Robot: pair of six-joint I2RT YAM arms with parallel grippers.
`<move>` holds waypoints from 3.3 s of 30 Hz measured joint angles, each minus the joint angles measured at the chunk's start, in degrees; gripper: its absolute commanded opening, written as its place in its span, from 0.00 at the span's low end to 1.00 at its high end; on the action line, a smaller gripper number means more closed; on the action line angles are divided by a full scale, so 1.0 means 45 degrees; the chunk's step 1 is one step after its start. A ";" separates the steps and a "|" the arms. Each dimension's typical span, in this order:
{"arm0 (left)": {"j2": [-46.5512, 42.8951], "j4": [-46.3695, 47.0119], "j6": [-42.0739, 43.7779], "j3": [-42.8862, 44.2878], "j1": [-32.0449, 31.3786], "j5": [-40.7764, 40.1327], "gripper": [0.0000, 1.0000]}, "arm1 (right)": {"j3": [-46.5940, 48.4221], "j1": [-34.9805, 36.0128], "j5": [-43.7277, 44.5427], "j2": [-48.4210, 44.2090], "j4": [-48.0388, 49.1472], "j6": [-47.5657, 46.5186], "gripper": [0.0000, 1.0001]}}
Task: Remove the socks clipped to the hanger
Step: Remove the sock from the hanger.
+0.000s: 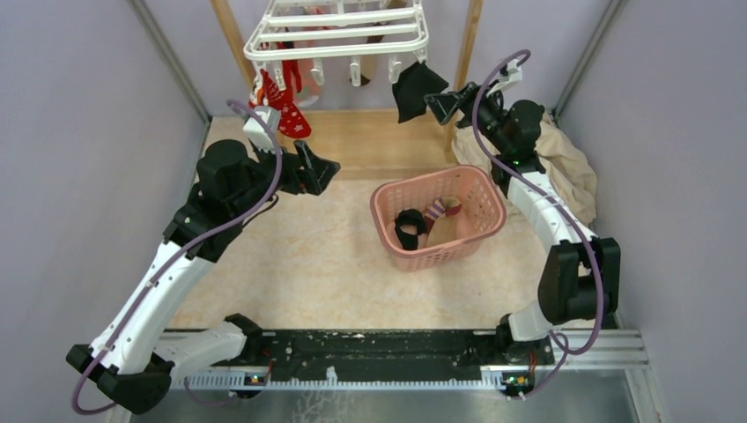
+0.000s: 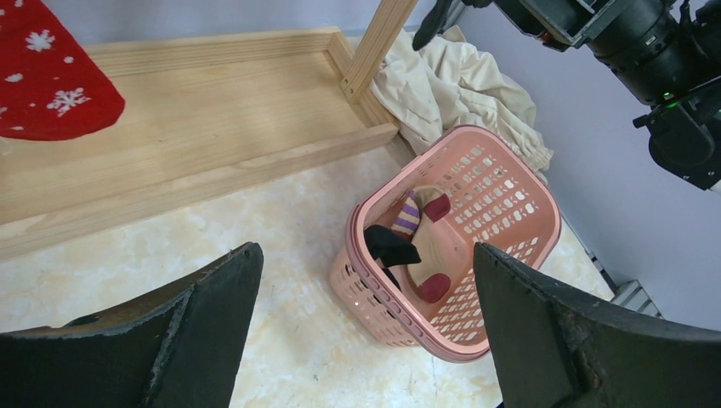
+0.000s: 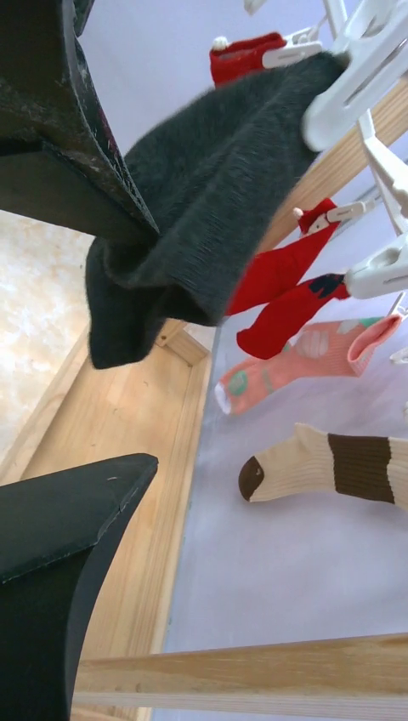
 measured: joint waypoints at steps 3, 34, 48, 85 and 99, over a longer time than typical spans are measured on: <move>0.0015 -0.0034 0.0078 0.0005 0.0000 -0.0029 0.99 | 0.0005 -0.0010 -0.0039 0.0194 0.0044 -0.0005 0.94; 0.0845 -0.0695 0.0374 0.0053 -0.0175 0.1243 0.99 | -0.2103 -0.0063 -0.0612 -0.4454 -0.7582 0.0389 0.98; 0.0724 -0.1379 0.0554 0.0656 -0.0175 0.1277 0.99 | -0.2356 0.2433 -0.0204 -0.6047 -1.0375 0.1044 0.99; 0.2963 -0.0321 -0.1875 0.1535 -0.3099 -0.1205 0.99 | -0.4527 0.2837 0.0806 -0.8845 -1.3653 -0.1044 0.99; 0.6416 -0.1151 -0.2011 0.5017 -0.6722 -0.3546 0.99 | -0.4503 0.2841 0.0559 -0.9826 -1.4081 -0.1506 0.98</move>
